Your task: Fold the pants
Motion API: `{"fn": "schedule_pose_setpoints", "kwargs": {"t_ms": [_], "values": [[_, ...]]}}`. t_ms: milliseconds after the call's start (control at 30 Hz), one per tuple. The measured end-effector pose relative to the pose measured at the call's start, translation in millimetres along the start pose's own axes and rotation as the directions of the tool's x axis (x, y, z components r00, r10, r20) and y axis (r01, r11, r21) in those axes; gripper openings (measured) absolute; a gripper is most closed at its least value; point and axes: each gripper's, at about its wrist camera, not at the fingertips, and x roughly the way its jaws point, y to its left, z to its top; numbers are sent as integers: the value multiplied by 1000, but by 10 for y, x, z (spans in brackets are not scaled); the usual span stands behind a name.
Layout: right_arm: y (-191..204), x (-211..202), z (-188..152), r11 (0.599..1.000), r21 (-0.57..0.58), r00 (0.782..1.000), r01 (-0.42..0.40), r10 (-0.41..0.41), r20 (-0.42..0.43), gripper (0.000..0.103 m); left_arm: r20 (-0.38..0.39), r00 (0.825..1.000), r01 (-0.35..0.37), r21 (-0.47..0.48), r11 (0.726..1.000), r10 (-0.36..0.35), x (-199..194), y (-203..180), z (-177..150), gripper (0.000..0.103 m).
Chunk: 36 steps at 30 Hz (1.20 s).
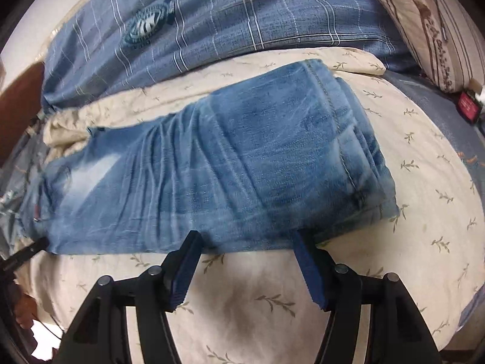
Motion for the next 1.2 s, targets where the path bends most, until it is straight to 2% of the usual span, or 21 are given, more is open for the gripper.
{"fn": "schedule_pose_setpoints", "kwargs": {"t_ms": [67,100,133,200,333,400,467,600,700,967,1200], "values": [[-135,-129,-12,996,75,999,-44,42,28,66,-52,998,29,22,999,-28,66,-87,-27,96],[-181,-180,-15,994,99,998,-53,48,51,66,-110,994,20,49,999,-14,152,-155,-74,102],[-250,-282,-21,990,127,995,-57,46,90,66,-141,990,-15,78,997,26,220,-206,-122,103],[-371,-477,-62,981,175,986,-79,52,156,66,-89,988,-108,165,980,124,225,-349,-229,103],[-478,-775,-186,973,207,971,-103,54,232,66,-64,977,-185,209,960,203,186,-479,-345,103],[-459,-927,-243,977,184,962,-108,56,268,66,-39,978,-194,197,961,206,69,-538,-354,103],[-377,-1061,-283,984,141,948,-104,55,314,66,23,974,-226,198,954,226,-101,-621,-352,103],[-229,-1237,-351,984,98,919,-145,98,383,66,173,953,-283,228,932,247,-523,-890,-272,103],[-171,-1289,-397,979,102,907,-178,123,403,67,258,931,-322,253,912,257,-805,-1053,-215,103],[-84,-1322,-468,971,88,898,-223,169,407,67,380,887,-374,258,891,263,-1239,-1316,-111,103],[-56,-1280,-441,968,60,897,-243,201,394,67,436,856,-397,211,893,277,-1483,-1411,-17,103]]}}
